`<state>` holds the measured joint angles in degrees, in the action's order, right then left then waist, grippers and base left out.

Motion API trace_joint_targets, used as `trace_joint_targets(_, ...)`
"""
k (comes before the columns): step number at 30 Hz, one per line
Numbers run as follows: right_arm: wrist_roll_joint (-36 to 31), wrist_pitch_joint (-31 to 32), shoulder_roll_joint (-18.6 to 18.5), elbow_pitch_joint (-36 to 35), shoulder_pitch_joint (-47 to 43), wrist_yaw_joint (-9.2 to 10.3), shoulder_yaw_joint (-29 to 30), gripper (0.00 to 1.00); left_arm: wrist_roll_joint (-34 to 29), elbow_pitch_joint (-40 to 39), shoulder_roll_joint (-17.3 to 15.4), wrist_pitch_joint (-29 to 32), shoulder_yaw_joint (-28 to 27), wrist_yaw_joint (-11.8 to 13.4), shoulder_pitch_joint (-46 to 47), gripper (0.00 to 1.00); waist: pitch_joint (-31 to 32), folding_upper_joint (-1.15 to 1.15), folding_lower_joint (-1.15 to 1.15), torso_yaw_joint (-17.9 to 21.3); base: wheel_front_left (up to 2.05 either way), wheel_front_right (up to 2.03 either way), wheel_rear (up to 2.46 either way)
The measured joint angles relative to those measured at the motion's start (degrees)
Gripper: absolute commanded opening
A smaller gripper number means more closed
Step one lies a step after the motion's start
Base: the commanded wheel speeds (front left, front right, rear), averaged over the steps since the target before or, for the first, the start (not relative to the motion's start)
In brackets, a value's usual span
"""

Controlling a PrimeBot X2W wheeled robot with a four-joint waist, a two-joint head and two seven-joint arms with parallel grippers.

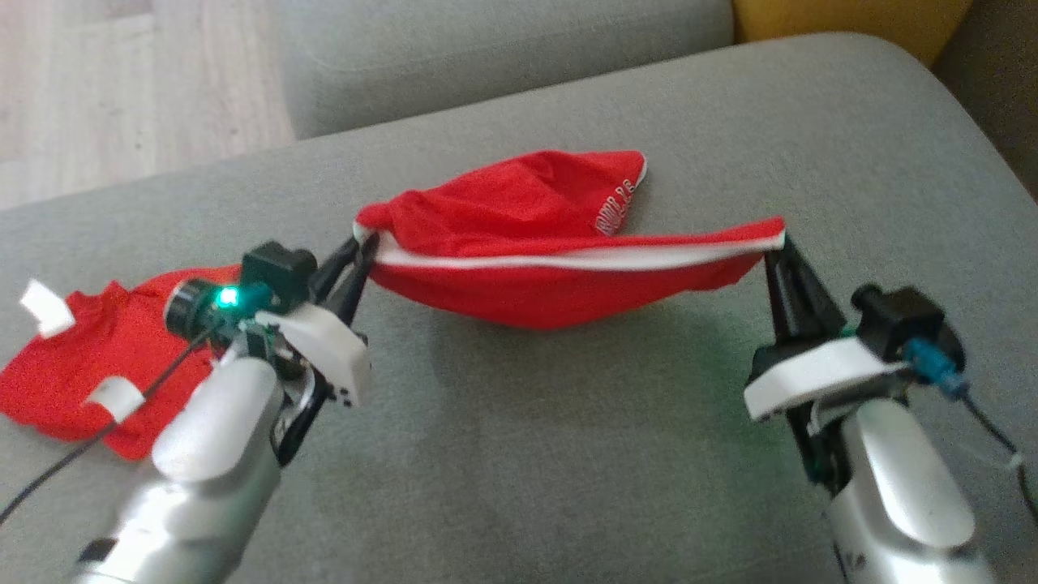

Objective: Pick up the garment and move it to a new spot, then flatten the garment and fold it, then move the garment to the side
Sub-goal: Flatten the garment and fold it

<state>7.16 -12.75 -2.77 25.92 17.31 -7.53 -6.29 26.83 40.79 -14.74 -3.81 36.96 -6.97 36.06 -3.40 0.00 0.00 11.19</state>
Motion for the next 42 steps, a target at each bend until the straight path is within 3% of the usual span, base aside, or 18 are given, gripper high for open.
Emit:
trace_joint_targets(6,-3.78,4.45,-0.34,-8.46,4.70,0.00,2.24,0.00,-0.60,-4.55,-1.51,0.30,-0.44,1.18,5.34,0.00,2.35,0.00,0.00,-2.28,0.00,0.00,0.00)
trace_joint_targets(11,-4.50,7.44,-3.00,-12.82,10.92,0.00,3.71,0.00,-0.86,-9.12,-2.18,1.34,-1.93,2.14,11.15,0.00,3.77,0.00,0.00,-4.28,0.00,0.00,0.00)
trace_joint_targets(16,-5.54,9.77,-5.32,-16.16,14.27,0.00,4.47,0.00,-0.85,-12.63,-2.29,2.38,-3.33,5.43,12.49,0.00,4.92,0.00,0.00,-6.32,0.00,0.00,0.00)
trace_joint_targets(30,-5.70,16.81,-7.48,-22.59,4.91,0.00,5.15,0.00,3.50,-23.06,-2.44,6.79,-3.68,8.53,2.73,0.00,5.04,0.00,0.01,-10.14,0.00,0.00,0.00)
trace_joint_targets(37,-5.69,18.92,-9.61,-20.84,9.46,0.00,5.39,0.00,4.41,-21.84,-2.72,9.49,-3.27,7.87,5.10,0.00,1.99,0.00,0.00,-9.87,0.00,0.00,0.00)
trace_joint_targets(40,-5.30,19.34,-10.27,-17.60,15.52,0.00,4.88,0.00,3.92,-18.07,-2.44,10.25,-3.14,6.21,11.44,0.00,-1.15,0.00,0.01,-9.73,0.00,0.00,0.00)
trace_joint_targets(42,-5.20,19.28,-10.99,-12.81,24.18,0.00,4.22,0.00,3.80,-13.83,-2.03,10.47,-3.60,4.48,19.51,0.00,-4.99,0.00,0.02,-9.38,0.00,0.00,0.00)
